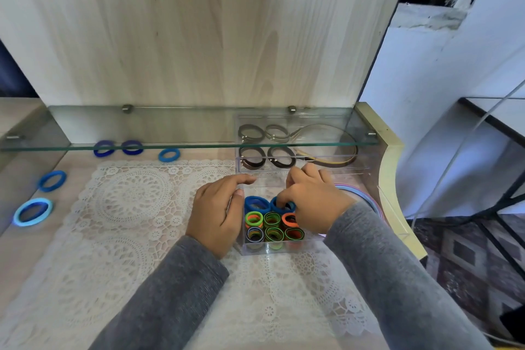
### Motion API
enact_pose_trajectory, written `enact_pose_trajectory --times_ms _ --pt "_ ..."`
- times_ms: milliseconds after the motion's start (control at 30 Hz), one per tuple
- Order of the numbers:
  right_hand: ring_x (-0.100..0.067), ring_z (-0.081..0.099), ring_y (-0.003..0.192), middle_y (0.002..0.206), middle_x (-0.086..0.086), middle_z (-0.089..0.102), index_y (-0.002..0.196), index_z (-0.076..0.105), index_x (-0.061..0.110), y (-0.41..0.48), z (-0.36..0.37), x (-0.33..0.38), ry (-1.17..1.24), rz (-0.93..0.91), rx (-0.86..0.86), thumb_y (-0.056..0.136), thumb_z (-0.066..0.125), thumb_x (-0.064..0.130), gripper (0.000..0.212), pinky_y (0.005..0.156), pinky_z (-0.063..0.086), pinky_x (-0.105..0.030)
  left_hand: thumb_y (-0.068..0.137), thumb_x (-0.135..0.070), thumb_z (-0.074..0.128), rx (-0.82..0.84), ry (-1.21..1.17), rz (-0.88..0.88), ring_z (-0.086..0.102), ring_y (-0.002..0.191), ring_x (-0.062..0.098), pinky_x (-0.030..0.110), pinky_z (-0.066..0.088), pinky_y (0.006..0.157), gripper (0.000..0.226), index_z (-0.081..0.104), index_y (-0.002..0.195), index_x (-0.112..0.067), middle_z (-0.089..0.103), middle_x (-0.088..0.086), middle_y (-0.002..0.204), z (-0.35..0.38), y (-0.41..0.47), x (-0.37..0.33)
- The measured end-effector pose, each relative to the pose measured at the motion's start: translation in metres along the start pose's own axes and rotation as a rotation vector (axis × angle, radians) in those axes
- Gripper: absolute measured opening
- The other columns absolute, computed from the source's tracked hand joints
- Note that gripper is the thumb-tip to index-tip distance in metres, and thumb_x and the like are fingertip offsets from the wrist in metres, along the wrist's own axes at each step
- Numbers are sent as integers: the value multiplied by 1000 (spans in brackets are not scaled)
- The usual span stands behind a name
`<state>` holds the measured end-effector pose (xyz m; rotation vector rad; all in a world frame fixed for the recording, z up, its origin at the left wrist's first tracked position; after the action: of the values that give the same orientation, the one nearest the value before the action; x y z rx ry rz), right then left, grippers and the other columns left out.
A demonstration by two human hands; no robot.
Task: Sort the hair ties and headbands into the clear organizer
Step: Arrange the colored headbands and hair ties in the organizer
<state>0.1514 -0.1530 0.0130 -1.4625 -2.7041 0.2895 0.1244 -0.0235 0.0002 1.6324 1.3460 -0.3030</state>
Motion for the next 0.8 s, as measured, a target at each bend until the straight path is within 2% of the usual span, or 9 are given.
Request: enact_pose_trajectory --times_ms 233,400,533,700,800 --pt "-26 29 115 122 -2 40 124 57 34 0 0 2 -1 3 0 90 50 15 39 99 28 -39 93 -28 34 -3 -11 3 59 103 7 49 42 93 35 64 112 -27 65 -16 108 0 0 2" --pt "-22 29 113 119 3 41 113 63 35 -2 -8 -5 79 6 -46 88 51 10 37 97 26 -36 93 -29 33 -10 22 -3 57 104 3 48 40 96 35 64 111 -29 65 -17 108 -1 -1 0" --pt "-18 30 111 116 7 47 104 65 34 -5 -17 -15 185 45 -162 84 46 2 42 98 26 -34 90 -29 34 -40 87 -6 57 102 3 44 39 97 34 63 108 -31 64 -19 106 -6 -1 -3" --pt "-16 36 110 109 9 53 97 65 29 -10 -29 -15 287 96 -351 83 46 3 35 98 31 -36 85 -25 38 -119 224 -52 60 96 7 36 39 92 34 64 106 -31 65 -17 104 -23 -3 1" --pt "-19 44 102 101 6 58 89 67 24 -13 -39 -2 368 100 -528 78 44 8 29 89 40 -41 84 -25 39 -132 327 -133 61 99 12 37 39 92 35 62 110 -30 66 -13 108 -38 -5 14"
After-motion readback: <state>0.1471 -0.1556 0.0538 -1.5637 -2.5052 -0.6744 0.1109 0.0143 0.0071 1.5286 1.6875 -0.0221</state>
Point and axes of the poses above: each hand's wrist, its own y-axis towards the middle knuckle, its own z-axis out of the palm, x = y × z, the point moved 10 cm from there along y, towards the middle knuckle
